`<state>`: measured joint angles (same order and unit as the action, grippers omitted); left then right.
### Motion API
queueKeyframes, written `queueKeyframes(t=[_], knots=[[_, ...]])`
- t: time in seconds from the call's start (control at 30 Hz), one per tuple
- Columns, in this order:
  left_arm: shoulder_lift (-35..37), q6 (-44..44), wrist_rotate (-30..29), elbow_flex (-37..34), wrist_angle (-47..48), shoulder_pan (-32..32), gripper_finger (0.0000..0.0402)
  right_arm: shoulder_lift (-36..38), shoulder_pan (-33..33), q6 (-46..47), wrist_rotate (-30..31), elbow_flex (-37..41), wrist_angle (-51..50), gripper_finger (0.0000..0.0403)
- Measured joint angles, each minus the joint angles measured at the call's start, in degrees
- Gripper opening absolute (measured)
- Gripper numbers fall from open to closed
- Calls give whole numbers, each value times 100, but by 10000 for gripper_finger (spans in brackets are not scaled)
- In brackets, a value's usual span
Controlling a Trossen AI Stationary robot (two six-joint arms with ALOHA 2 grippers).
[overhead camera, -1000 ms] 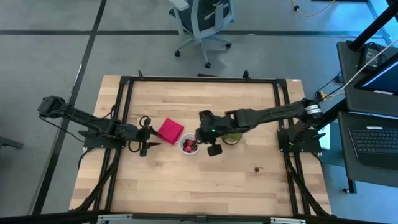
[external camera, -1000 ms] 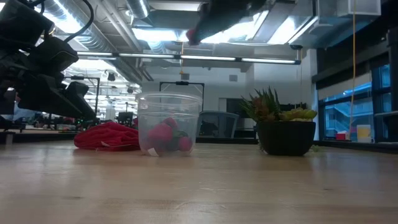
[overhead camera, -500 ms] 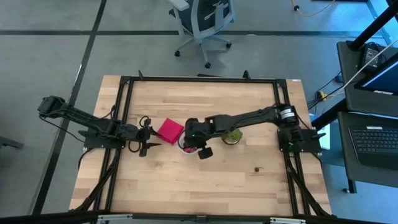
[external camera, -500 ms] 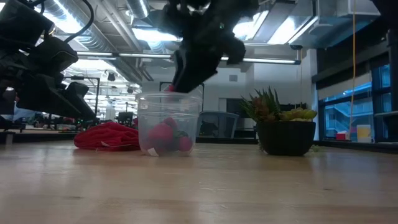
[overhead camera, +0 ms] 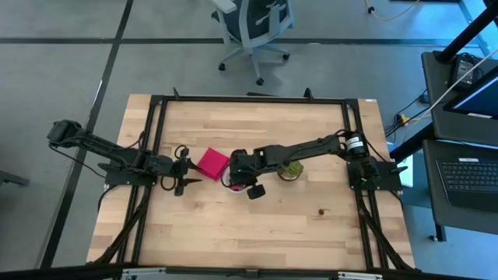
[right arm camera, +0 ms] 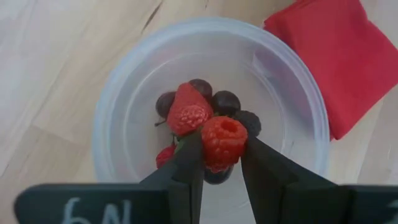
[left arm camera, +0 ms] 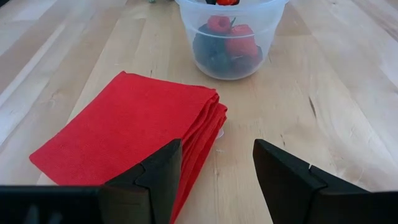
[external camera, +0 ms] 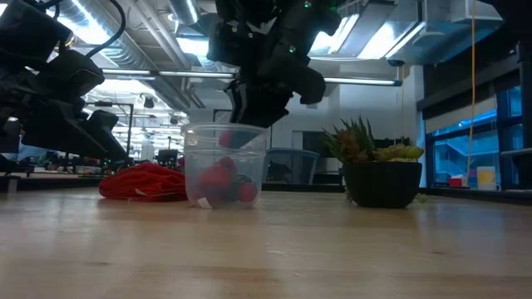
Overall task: Pick and placing Produce into tupperware
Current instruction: Put the red raspberry into the container, then put the red cherry into the container
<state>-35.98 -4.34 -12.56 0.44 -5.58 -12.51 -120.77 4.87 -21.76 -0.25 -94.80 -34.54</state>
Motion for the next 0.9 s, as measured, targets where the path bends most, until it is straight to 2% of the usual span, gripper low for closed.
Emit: queueKeyframes(t=[0.37,0.9], knots=[[0,-2,0,0,0,0,192,0,2,2,2,0,-7,99],[2,-2,0,-2,0,0,192,2,2,45,14,0,-69,175]])
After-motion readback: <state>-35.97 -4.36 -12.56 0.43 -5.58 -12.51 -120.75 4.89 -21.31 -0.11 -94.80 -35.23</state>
